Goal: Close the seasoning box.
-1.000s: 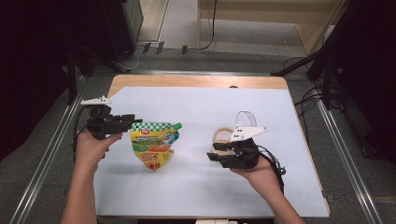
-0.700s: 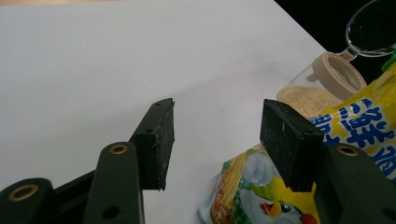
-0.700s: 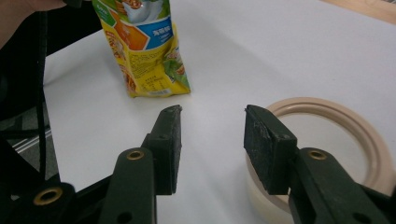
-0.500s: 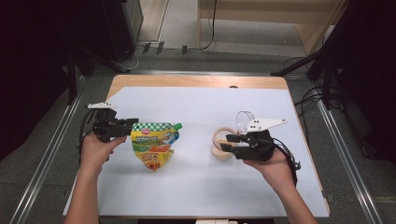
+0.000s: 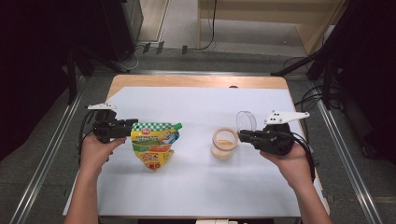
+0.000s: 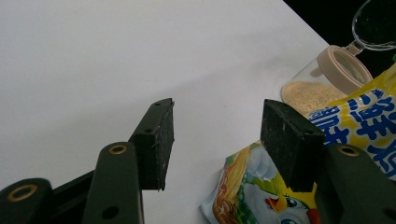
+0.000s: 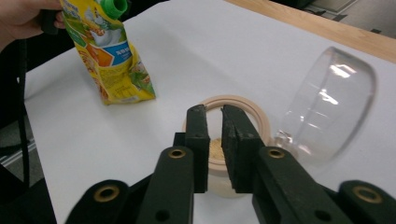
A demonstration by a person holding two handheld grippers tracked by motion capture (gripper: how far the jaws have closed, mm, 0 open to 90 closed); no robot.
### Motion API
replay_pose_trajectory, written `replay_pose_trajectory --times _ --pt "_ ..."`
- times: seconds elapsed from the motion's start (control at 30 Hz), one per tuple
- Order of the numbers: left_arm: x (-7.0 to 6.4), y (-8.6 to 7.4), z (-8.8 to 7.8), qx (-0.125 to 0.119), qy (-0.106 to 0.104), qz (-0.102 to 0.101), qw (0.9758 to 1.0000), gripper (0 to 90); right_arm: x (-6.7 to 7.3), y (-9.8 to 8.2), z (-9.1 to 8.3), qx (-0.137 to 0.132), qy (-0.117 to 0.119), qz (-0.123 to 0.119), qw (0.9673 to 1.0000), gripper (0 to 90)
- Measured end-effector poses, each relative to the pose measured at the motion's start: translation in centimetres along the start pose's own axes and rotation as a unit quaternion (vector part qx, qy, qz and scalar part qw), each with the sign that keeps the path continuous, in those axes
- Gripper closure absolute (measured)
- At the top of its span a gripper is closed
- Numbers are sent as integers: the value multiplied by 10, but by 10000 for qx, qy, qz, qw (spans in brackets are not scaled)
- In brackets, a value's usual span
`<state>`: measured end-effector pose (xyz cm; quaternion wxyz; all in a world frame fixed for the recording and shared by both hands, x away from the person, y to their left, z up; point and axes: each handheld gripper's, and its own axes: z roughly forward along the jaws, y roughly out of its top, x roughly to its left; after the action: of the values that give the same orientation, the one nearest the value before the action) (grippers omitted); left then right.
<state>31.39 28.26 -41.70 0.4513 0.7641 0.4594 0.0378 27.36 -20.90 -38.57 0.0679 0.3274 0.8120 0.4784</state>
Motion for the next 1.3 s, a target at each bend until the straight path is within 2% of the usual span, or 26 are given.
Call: replay_pose_trajectory --times 0.1,0.2,0.43,0.57,0.83,0.97,1.3 --pt "0 0 0 10 3 2 10000 451 -3 1 -8 -15 -7 54 10000 900" --pt "1 -1 1 27 -3 3 10000 449 -8 2 -16 -68 -34 95 9999 900" --pt "0 -1 3 99 2 27 9999 446 -20 2 -36 -236 -345 213 9989 900" --pt "0 -1 3 110 30 30 9999 445 -28 -2 -39 -237 -561 297 9977 900" --pt "1 -2 3 111 65 50 9999 445 -41 -15 -23 -152 -752 550 9955 900" --pt "1 -2 3 116 76 43 9999 444 -46 -22 -12 -102 -825 590 9948 900" --pt "1 -2 3 107 88 42 9999 445 -49 -32 14 44 -758 666 9949 900"
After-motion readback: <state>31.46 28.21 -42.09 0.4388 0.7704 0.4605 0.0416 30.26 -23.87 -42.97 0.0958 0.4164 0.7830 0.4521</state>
